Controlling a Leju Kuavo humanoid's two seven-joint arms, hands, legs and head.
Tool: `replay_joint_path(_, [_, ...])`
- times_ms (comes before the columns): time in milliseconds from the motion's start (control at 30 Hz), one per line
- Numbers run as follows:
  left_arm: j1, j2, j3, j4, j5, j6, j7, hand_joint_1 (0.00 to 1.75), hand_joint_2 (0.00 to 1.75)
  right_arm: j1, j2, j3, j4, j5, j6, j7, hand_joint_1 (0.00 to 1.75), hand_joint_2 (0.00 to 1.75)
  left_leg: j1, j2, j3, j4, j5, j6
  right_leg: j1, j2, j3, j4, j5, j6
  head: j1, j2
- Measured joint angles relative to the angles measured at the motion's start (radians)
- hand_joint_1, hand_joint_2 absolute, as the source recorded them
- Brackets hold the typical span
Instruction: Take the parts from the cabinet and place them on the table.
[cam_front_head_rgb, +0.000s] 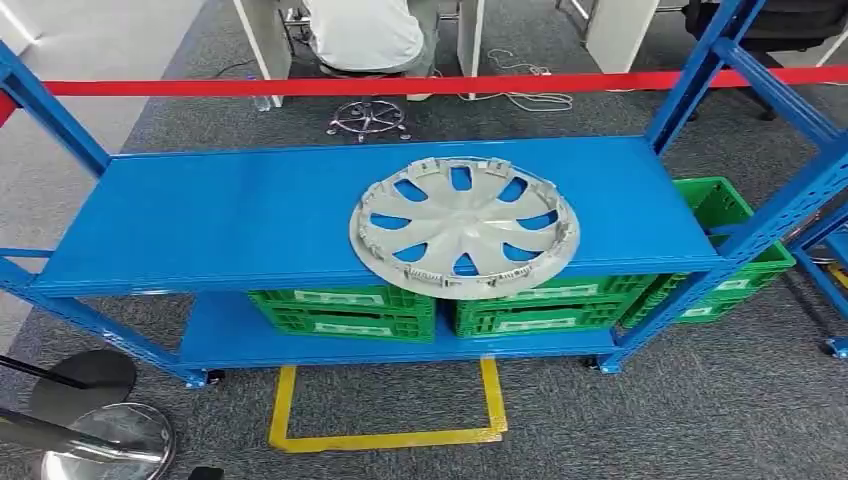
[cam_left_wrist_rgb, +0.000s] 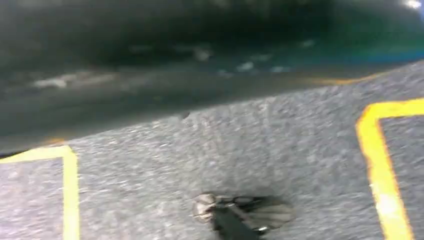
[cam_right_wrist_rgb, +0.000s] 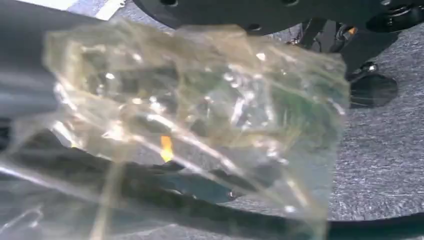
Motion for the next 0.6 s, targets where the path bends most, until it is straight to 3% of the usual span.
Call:
replay_joint_path(300, [0.039, 0.033, -0.211, 0.000, 0.149, -0.060, 0.128, 0.00, 0.00, 0.020, -0.010, -0.067, -0.056, 0.064, 0.040, 0.067, 0.00, 0.00, 0.000, 0.000, 0.000, 0.000, 0.000, 0.000, 0.000, 0.000, -0.001, 0.000, 0.000, 0.000, 0.000, 0.000])
replay_joint_path(600, [0.045, 0.045, -0.272, 0.000, 0.164, -0.064, 0.140, 0.00, 0.00, 0.027, -0.014, -0.088, -0.076, 0.069, 0.045, 0.076, 0.00, 0.00, 0.000, 0.000, -0.001, 0.000, 0.000, 0.000, 0.000, 0.000, 0.000, 0.000, 0.000, 0.000, 0.000, 0.000])
